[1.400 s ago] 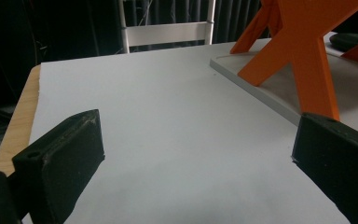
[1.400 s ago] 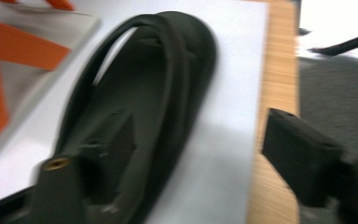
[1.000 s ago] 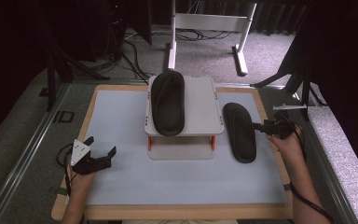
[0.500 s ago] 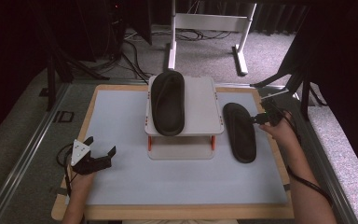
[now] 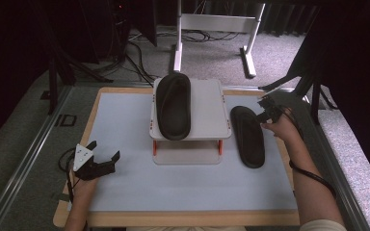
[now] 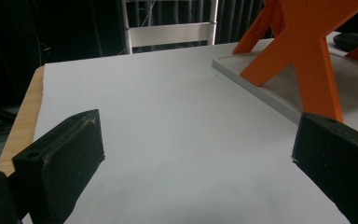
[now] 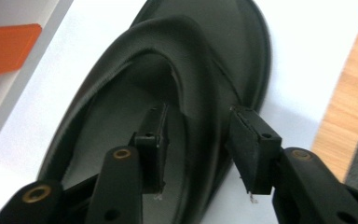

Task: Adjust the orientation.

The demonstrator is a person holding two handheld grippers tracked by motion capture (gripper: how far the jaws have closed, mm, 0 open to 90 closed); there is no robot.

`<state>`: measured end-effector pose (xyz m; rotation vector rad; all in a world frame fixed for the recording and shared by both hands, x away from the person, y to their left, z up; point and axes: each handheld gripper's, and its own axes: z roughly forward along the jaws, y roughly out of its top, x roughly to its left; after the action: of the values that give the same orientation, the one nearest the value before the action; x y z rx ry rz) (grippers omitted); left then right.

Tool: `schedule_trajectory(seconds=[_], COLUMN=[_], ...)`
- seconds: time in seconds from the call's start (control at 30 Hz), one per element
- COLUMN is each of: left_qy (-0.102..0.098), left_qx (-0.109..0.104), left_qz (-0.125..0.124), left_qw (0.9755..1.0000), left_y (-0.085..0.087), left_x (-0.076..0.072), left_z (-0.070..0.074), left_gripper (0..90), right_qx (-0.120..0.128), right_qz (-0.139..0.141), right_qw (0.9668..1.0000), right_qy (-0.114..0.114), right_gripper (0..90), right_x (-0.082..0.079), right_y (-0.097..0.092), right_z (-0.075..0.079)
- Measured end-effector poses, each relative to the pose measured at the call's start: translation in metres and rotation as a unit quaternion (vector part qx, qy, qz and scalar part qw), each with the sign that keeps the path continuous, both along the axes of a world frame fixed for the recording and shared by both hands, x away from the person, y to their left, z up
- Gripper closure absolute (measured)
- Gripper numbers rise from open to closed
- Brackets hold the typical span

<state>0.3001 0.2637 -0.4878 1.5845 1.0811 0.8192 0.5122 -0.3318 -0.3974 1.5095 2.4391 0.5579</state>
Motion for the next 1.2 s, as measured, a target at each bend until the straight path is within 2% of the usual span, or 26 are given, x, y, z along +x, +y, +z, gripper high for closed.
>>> schedule_trajectory(seconds=[0.13, 0.2, 0.5, 0.6, 0.93, 1.2], left_qy=[-0.001, -0.002, -0.006, -0.006, -0.003, -0.002], left_qx=[0.001, 0.000, 0.000, 0.000, -0.002, -0.004], left_qz=[-0.001, 0.001, 0.001, 0.001, 0.000, 0.001], left_qw=[1.0000, 1.0000, 1.0000, 1.0000, 1.0000, 1.0000], left_y=[0.000, 0.000, 0.000, -0.001, 0.001, 0.001], left_x=[0.000, -0.001, -0.001, -0.001, -0.001, 0.000], left_z=[0.000, 0.000, 0.000, 0.000, 0.000, 0.000], left_gripper=[1.7, 1.7, 1.7, 1.7, 1.7, 1.7], right_qx=[-0.006, -0.013, -0.031, -0.028, -0.018, -0.017], right_qz=[-0.010, -0.016, -0.019, -0.016, -0.005, -0.013], right_qw=[0.9999, 0.9997, 0.9991, 0.9992, 0.9994, 0.9997], right_qy=[0.010, 0.016, 0.020, 0.022, 0.028, 0.015], right_gripper=[62.9, 68.6, 73.1, 73.5, 75.0, 75.1], right_x=[0.005, 0.007, 0.007, 0.006, 0.000, -0.006], right_y=[0.004, 0.005, 0.004, 0.003, -0.005, -0.007], right_z=[-0.004, -0.007, -0.005, -0.002, 0.024, 0.059])
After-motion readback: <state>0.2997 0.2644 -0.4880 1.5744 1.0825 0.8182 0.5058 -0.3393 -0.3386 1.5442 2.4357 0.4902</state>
